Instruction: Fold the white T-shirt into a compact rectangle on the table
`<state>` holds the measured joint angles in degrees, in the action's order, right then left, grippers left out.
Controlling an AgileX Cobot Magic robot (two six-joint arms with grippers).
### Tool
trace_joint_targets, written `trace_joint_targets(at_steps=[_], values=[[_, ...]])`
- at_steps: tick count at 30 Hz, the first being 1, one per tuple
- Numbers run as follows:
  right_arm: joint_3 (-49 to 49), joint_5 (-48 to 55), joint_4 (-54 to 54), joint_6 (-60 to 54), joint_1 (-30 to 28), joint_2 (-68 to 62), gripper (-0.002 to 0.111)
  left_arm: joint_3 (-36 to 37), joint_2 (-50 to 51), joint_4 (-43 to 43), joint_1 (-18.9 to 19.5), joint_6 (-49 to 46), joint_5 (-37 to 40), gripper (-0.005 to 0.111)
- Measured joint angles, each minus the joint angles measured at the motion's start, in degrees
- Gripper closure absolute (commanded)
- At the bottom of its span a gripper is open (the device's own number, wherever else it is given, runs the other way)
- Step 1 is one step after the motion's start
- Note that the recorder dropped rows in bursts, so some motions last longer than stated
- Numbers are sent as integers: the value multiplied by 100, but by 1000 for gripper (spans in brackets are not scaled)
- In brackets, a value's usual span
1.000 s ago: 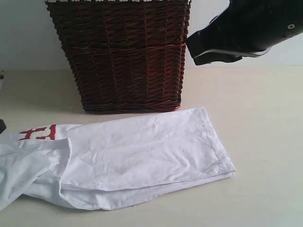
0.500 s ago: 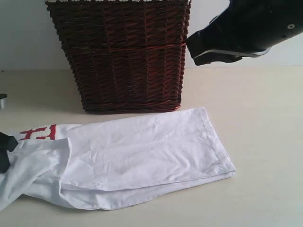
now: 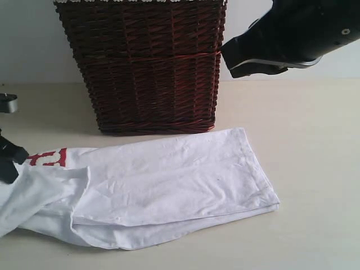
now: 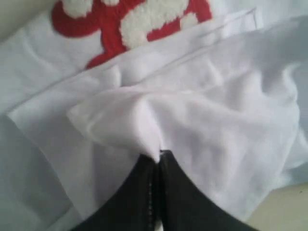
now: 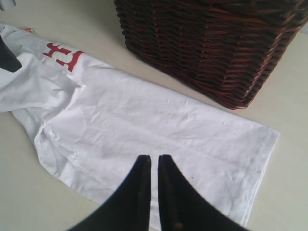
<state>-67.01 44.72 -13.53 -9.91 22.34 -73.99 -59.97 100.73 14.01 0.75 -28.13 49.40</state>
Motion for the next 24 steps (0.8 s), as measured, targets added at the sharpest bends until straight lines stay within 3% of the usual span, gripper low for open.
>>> trace_joint_targets(at_steps=[6,13,20,24], values=[[0,0,-20,0,0,0,100,-600,-63,-465,0,-150,675,107],[0,0,-43,0,0,0,100,-613,231,-699,0,-150,-209,107],[0,0,-65,0,0,0,100,-613,785,-745,0,260,-503,106],[0,0,-65,0,0,0,100,-613,503,-745,0,436,-541,94]])
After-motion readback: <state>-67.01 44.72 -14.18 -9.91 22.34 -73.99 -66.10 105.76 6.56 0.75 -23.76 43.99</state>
